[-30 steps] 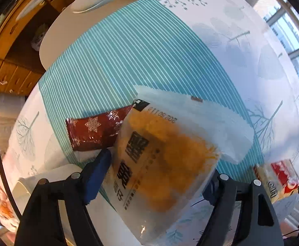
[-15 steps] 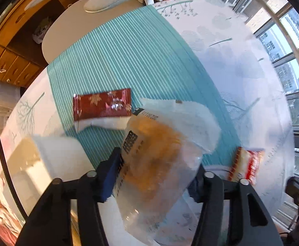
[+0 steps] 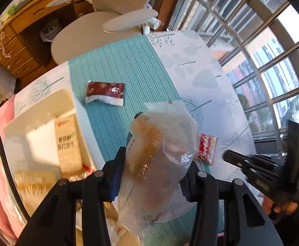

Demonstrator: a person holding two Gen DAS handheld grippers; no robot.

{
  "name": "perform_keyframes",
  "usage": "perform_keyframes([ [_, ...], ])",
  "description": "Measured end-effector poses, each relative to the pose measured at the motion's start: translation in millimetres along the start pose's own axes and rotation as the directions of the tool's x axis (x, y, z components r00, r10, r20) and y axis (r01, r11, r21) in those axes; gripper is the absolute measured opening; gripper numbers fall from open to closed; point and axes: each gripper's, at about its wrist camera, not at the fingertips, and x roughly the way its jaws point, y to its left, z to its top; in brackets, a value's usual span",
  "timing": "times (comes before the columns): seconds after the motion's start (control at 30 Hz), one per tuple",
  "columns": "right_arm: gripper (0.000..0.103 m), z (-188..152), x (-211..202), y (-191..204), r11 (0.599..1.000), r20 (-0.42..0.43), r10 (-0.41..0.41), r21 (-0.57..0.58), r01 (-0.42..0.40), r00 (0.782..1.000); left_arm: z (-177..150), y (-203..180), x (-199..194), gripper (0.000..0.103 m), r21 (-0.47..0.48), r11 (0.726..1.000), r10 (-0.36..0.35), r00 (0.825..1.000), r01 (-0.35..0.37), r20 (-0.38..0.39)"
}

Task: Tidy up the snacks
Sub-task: 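Carry both snacks over the white tray and open both grippers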

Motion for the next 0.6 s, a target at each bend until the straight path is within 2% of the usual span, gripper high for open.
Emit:
perform_keyframes([
  [0.1,0.016,0.1,10.6,-5.7,0.996,-0.031,-0.011,0.091,0.014,0.999,-18.6,5.7,-23.4,0.045,-0.053,0.998,-0.019,0.999,0.02,0.033],
  [0.17,0.034,-0.2,17.2,-10.2,0.988,-0.044,-0.026,0.151,0.033,0.999,-32.9,14.4,-36.8,0.045,-0.089,0.995,-0.029,0.998,0.034,0.057],
  [0.2,0.037,-0.7,19.7,-11.8,0.983,-0.05,-0.037,0.177,0.045,0.998,-38.8,18.0,-43.2,0.045,-0.104,0.994,-0.031,0.997,0.037,0.067],
  [0.27,0.05,-0.8,26.4,-14.0,0.969,-0.058,-0.082,0.227,0.093,0.995,-52.7,27.5,-56.5,0.045,-0.133,0.99,-0.033,0.996,0.044,0.089],
  [0.33,0.058,-0.8,32.2,-13.4,0.959,-0.066,-0.127,0.245,0.14,0.99,-67.8,36.0,-67.2,0.045,-0.16,0.986,-0.036,0.994,0.053,0.105],
  [0.47,0.066,4.0,50.3,-13.3,0.938,-0.103,-0.182,0.279,0.204,0.978,-92.8,52.0,-81.5,0.045,-0.207,0.976,-0.042,0.992,0.067,0.123],
  [0.6,0.067,9.7,63.4,-10.2,0.917,-0.125,-0.259,0.28,0.284,0.958,-116.1,72.2,-91.7,0.045,-0.256,0.964,-0.046,0.99,0.079,0.135],
])
